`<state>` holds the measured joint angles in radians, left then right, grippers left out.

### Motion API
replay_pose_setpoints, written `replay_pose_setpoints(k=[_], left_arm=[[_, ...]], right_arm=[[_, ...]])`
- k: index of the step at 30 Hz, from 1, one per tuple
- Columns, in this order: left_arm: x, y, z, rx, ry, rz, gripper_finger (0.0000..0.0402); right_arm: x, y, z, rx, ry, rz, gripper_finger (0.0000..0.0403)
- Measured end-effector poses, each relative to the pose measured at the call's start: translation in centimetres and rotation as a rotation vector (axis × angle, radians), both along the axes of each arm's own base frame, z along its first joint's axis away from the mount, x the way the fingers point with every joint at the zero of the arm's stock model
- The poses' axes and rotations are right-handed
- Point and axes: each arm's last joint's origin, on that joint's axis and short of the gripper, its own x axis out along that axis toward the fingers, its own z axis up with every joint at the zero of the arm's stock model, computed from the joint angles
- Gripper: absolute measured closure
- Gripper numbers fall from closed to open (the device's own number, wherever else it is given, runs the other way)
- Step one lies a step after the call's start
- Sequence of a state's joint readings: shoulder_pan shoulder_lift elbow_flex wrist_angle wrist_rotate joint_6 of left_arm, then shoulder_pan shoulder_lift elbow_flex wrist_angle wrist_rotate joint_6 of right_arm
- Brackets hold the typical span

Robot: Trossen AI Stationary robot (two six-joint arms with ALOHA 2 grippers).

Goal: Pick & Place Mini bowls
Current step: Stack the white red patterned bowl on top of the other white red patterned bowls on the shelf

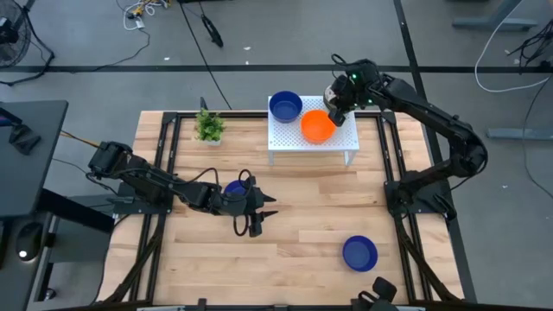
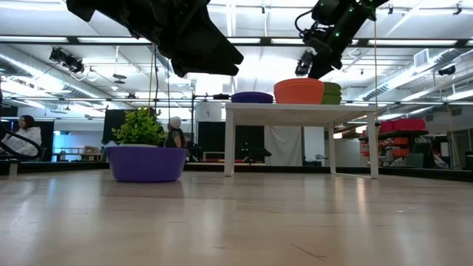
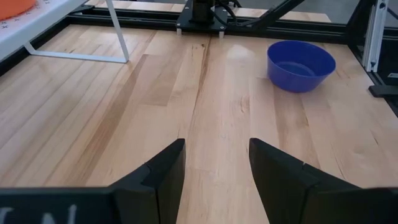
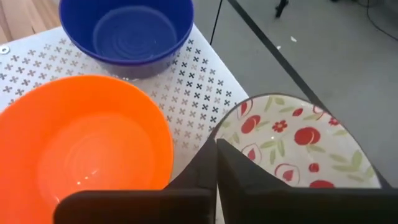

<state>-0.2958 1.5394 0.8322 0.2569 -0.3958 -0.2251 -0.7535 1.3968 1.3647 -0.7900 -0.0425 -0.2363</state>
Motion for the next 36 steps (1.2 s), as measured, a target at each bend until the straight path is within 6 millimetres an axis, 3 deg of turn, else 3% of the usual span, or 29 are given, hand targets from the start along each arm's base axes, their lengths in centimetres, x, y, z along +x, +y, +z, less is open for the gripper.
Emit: replay_pose_setpoints(k=[14,19,27,36], left_arm=[[0.0,0.0,0.0,0.0,0.0,0.0,0.0218],[0.0,0.0,0.0,0.0,0.0,0.0,0.0218],[0.0,0.0,0.0,0.0,0.0,0.0,0.0218],[0.0,0.0,0.0,-0.005,-0.001,0.001,0.0218]], right_arm=[[-0.6,0.4,-0.3,0.041,0.053,0.002,0.0399],[-1.1,0.9,0.4,0.017,0.04,0.003,0.0398],[-3.3,1.7,1.4,-0.084,0.169,-0.189,0.0398],[-4.5,0.3,0.9,-0.08,0.222,-0.284,0.04]])
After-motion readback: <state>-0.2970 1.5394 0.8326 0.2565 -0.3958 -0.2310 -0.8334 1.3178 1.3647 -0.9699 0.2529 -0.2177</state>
